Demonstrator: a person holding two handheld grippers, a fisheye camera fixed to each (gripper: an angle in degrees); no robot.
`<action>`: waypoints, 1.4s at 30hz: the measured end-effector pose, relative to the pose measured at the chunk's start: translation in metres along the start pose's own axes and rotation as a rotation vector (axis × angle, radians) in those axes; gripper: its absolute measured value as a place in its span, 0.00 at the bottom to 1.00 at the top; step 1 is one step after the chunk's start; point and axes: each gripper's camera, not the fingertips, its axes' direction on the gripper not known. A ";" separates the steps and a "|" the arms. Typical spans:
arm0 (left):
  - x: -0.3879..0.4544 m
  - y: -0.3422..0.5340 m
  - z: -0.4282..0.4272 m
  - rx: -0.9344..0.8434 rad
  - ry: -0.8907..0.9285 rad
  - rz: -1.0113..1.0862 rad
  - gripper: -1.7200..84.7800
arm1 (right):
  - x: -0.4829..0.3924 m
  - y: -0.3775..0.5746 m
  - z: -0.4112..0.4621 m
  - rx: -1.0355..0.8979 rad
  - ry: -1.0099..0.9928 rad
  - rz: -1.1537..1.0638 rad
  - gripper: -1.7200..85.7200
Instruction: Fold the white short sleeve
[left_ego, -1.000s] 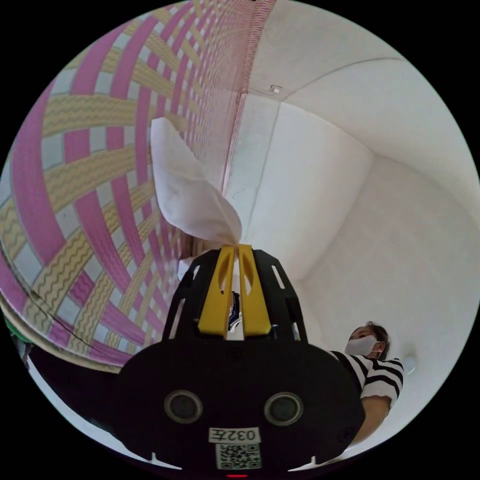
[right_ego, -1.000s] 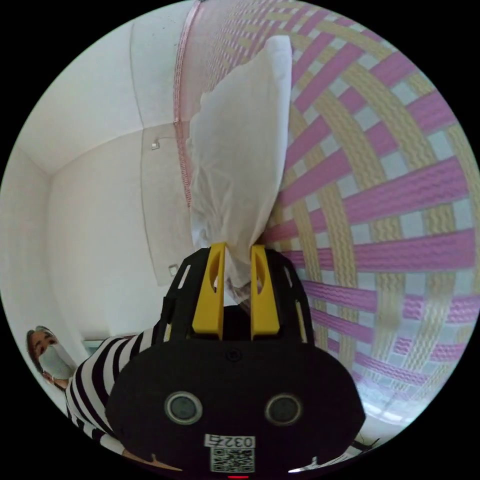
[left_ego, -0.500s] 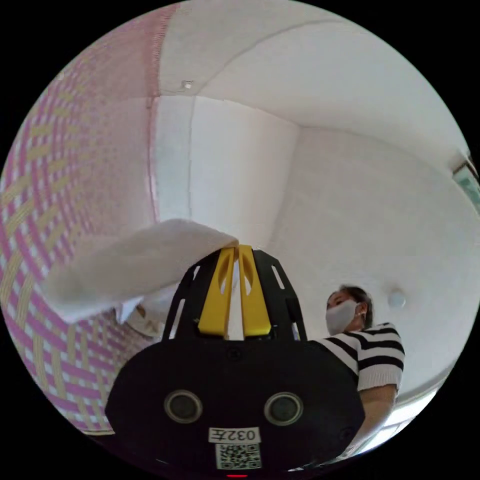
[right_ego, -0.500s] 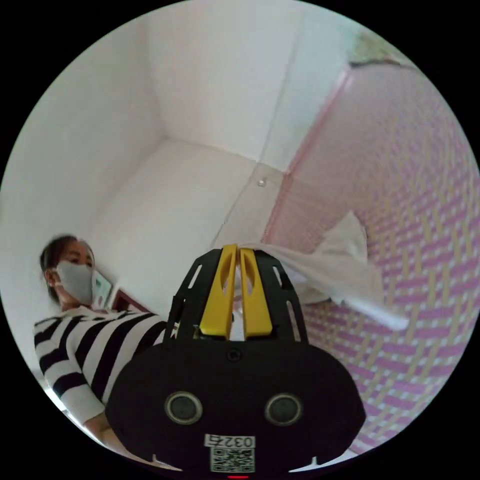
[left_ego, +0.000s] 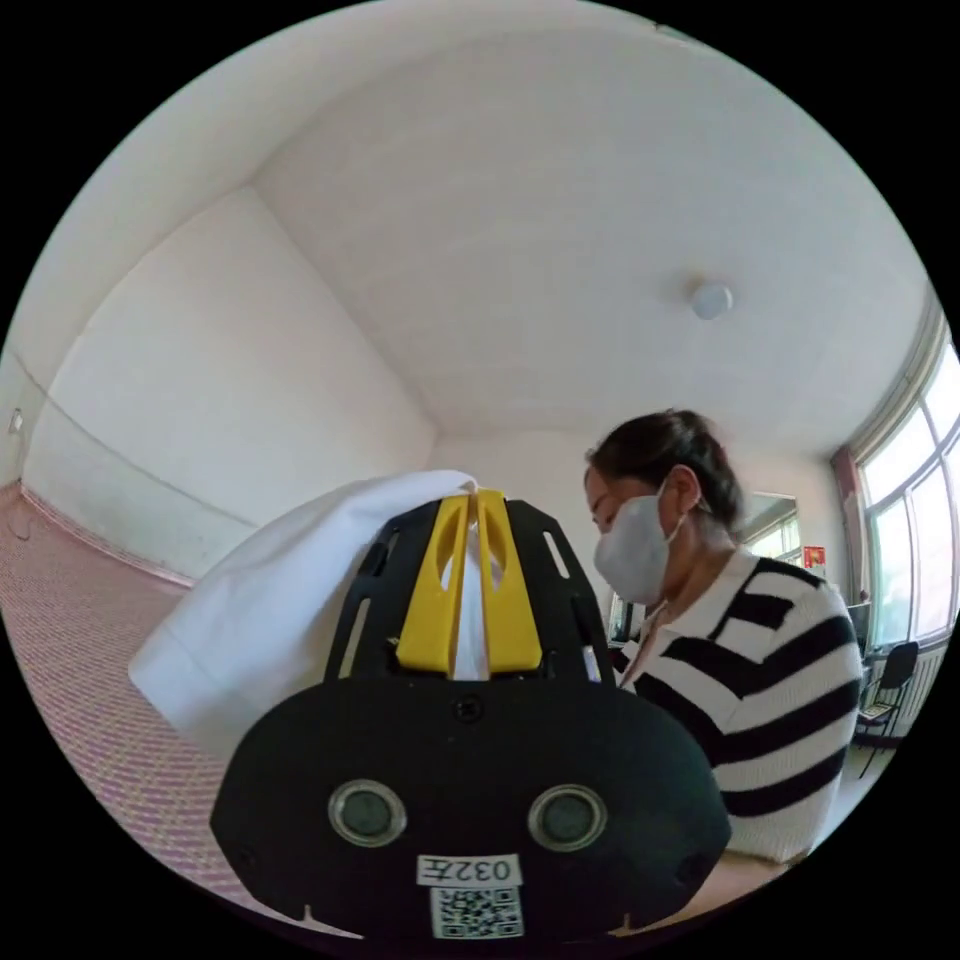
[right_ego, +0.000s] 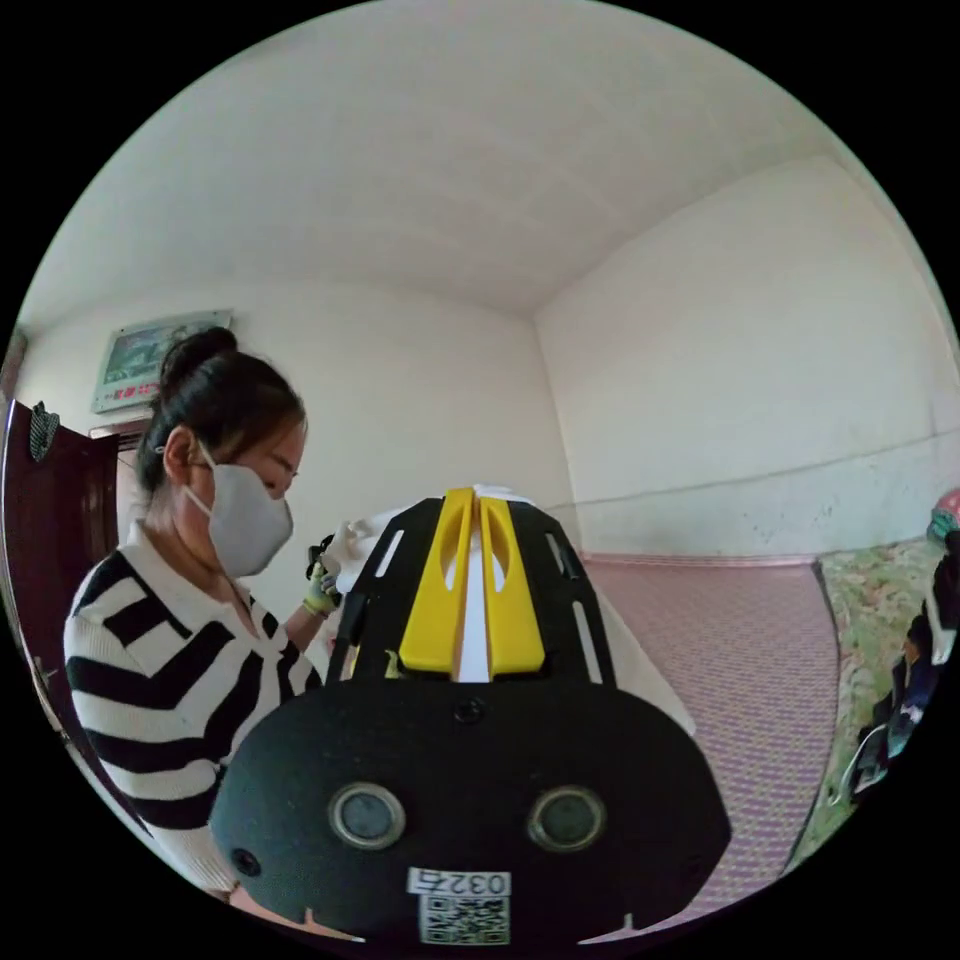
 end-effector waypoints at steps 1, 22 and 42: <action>-0.006 -0.014 0.018 -0.030 -0.016 -0.010 0.01 | 0.005 -0.014 0.008 -0.002 0.032 -0.021 0.01; -0.368 0.214 0.087 -0.258 -0.395 -1.096 0.10 | 0.404 0.249 0.209 -0.484 0.434 1.023 0.14; -0.235 0.261 0.037 -0.725 -0.378 -1.299 0.09 | 0.140 0.390 0.029 -0.688 0.276 1.260 0.11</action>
